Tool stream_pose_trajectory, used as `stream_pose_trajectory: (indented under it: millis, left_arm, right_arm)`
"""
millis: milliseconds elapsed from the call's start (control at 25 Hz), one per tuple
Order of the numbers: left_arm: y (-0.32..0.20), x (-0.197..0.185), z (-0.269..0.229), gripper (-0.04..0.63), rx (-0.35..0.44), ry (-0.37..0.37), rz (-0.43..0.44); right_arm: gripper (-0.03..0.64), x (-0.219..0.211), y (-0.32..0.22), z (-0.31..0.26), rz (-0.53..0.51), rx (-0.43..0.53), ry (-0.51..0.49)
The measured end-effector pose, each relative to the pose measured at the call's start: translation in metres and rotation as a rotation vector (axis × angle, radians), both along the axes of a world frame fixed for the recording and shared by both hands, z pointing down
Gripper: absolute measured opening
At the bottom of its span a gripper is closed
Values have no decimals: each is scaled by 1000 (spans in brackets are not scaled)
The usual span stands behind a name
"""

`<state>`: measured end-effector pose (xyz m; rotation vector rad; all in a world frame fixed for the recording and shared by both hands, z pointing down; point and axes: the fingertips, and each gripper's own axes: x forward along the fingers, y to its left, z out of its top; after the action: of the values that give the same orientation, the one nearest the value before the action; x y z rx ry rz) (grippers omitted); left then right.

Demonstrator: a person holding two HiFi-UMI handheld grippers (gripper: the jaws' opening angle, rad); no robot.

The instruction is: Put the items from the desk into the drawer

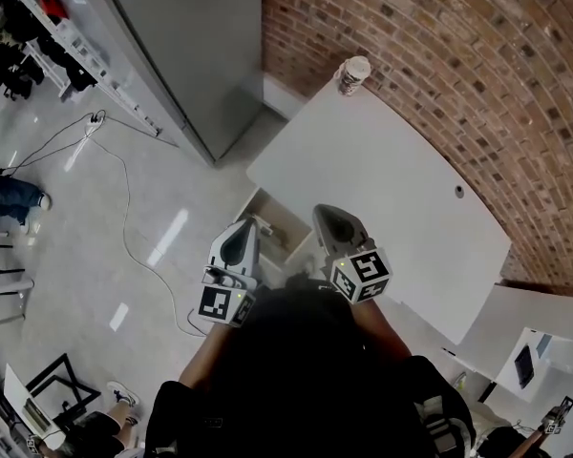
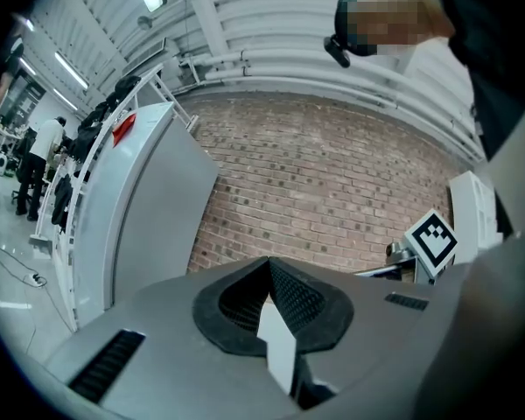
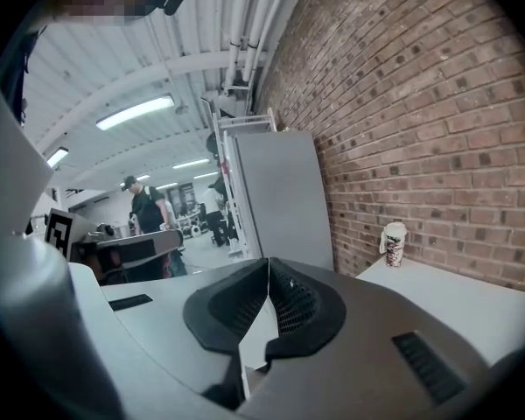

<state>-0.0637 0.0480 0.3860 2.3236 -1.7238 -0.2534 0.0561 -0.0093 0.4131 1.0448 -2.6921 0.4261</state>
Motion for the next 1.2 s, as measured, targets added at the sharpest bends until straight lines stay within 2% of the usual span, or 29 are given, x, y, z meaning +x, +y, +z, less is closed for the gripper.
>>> stream_pose_trajectory:
  millis: [560,720,1200]
  left_arm:
    - [-9,0,-2,5,20,8,4]
    - [-8,2,4,5,-5,-11,12]
    - [-6,0,5,5,-7,-10,11]
  right_arm:
    - [2,-1,-4,3,-3,13,5]
    - [2,-1,-4,4,-9,18,4]
    - [1,1,-4,4,-4,23,7]
